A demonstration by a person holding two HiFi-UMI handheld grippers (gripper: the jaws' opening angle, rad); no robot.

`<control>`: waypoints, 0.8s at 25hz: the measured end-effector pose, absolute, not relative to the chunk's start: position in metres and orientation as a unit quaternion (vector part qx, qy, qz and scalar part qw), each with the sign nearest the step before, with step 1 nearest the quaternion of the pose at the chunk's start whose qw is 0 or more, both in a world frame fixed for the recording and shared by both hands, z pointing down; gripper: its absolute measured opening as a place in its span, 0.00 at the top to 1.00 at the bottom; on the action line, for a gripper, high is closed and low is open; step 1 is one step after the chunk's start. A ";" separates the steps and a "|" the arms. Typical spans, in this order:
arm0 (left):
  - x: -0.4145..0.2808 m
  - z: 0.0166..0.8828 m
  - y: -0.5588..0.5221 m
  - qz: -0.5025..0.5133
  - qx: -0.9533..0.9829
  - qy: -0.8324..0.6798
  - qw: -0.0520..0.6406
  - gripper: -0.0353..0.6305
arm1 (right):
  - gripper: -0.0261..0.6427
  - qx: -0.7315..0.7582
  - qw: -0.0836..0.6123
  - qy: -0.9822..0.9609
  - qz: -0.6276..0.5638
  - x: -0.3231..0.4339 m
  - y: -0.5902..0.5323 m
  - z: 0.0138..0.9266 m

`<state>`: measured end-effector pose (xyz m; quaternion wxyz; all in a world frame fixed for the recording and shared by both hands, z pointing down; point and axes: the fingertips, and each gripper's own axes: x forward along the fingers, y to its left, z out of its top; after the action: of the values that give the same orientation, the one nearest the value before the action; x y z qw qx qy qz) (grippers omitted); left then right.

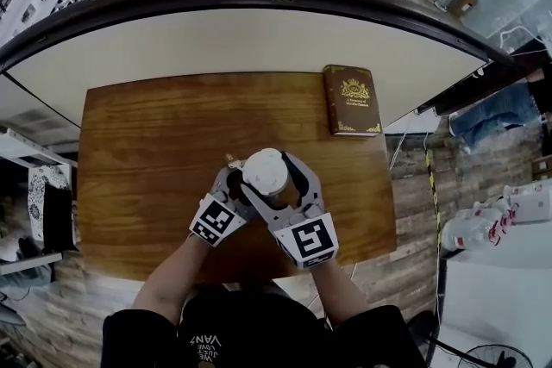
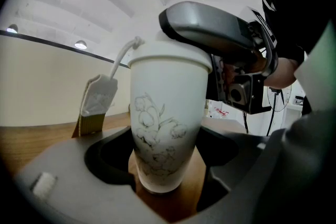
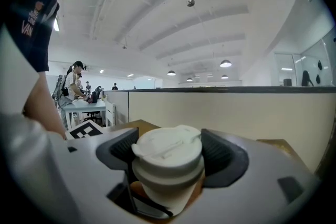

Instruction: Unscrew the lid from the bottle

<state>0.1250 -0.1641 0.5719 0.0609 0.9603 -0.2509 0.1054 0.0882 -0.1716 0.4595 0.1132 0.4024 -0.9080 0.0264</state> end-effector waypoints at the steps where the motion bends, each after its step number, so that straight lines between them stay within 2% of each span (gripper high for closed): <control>1: 0.125 0.572 -0.164 0.105 0.960 -0.251 0.062 0.39 | 0.45 0.405 0.115 -0.907 0.026 0.089 -0.172 0.459; 13: 0.120 0.585 -0.161 0.131 0.954 -0.254 0.089 0.39 | 0.45 0.425 0.061 -0.903 0.036 0.100 -0.170 0.418; 20: 0.085 0.572 -0.155 0.113 0.950 -0.272 0.102 0.39 | 0.45 0.450 0.047 -0.891 0.036 0.111 -0.169 0.396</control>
<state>0.0850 -0.1552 0.5725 0.1023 0.9500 -0.2724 0.1135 0.1111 -0.1694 0.3965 0.0468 0.4502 -0.8910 0.0356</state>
